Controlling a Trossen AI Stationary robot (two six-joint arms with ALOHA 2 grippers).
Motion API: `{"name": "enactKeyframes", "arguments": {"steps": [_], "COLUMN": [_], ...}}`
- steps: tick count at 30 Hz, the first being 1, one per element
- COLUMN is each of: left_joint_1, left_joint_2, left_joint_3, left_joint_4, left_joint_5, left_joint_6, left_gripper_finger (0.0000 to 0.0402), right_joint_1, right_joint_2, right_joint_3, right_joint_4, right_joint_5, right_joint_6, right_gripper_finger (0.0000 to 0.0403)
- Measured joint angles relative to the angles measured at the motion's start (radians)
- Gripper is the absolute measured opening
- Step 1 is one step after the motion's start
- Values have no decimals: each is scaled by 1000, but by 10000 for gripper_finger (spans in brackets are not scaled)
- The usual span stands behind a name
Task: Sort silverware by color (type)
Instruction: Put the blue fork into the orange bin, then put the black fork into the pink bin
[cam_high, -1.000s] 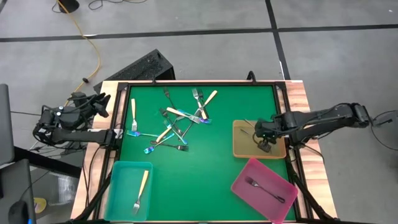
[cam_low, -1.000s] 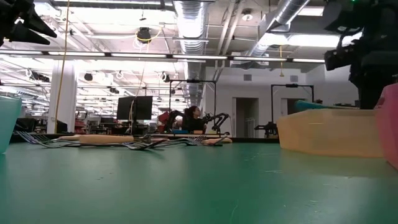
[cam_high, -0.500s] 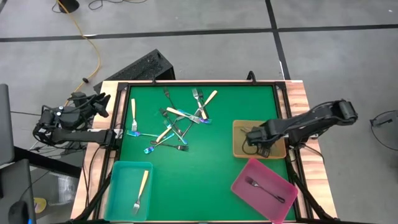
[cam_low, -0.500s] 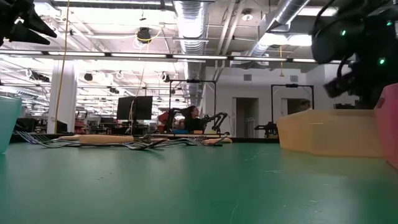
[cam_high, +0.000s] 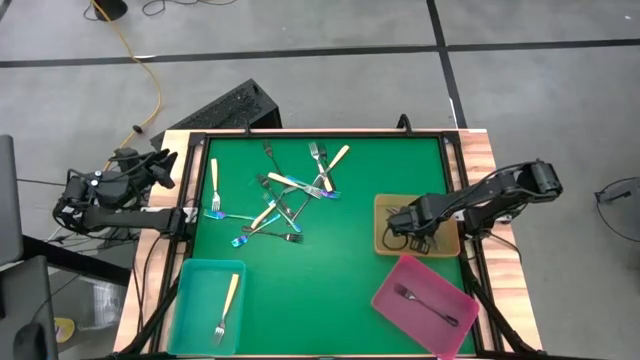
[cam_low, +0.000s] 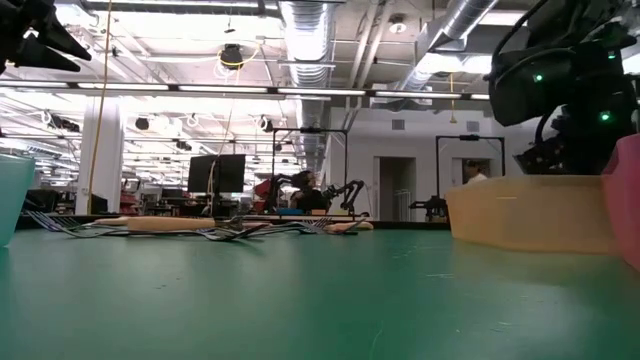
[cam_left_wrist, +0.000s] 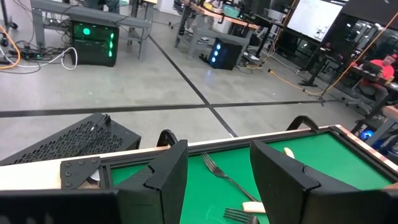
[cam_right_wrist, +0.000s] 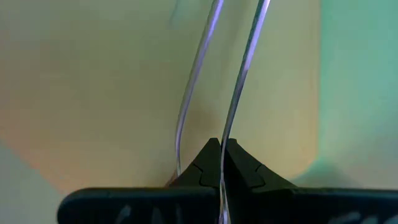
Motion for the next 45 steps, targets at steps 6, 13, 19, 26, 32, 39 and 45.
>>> {"name": "enactKeyframes", "arguments": {"steps": [6,13,19,26,32,39,45], "left_joint_1": [0,0,0,0,0,0,0], "left_joint_2": [0,0,0,0,0,0,0], "left_joint_3": [0,1,1,1,1,1,1], "left_joint_4": [0,0,0,0,0,0,0], "left_joint_5": [-3,-20,-21,-21,-22,-22,-22], "left_joint_6": [0,0,0,0,0,0,0], "left_gripper_finger": [158,158,158,158,158,158,158], "right_joint_1": [0,0,0,0,0,0,0], "right_joint_2": [0,0,0,0,0,0,0], "right_joint_3": [-1,-1,-1,-1,-1,14,54], "right_joint_4": [38,41,40,40,40,38,30], "right_joint_5": [0,1,1,2,3,2,2], "right_joint_6": [0,-12,-4,5,5,-13,-38], "right_gripper_finger": [42,46,51,87,122,128,127]}}
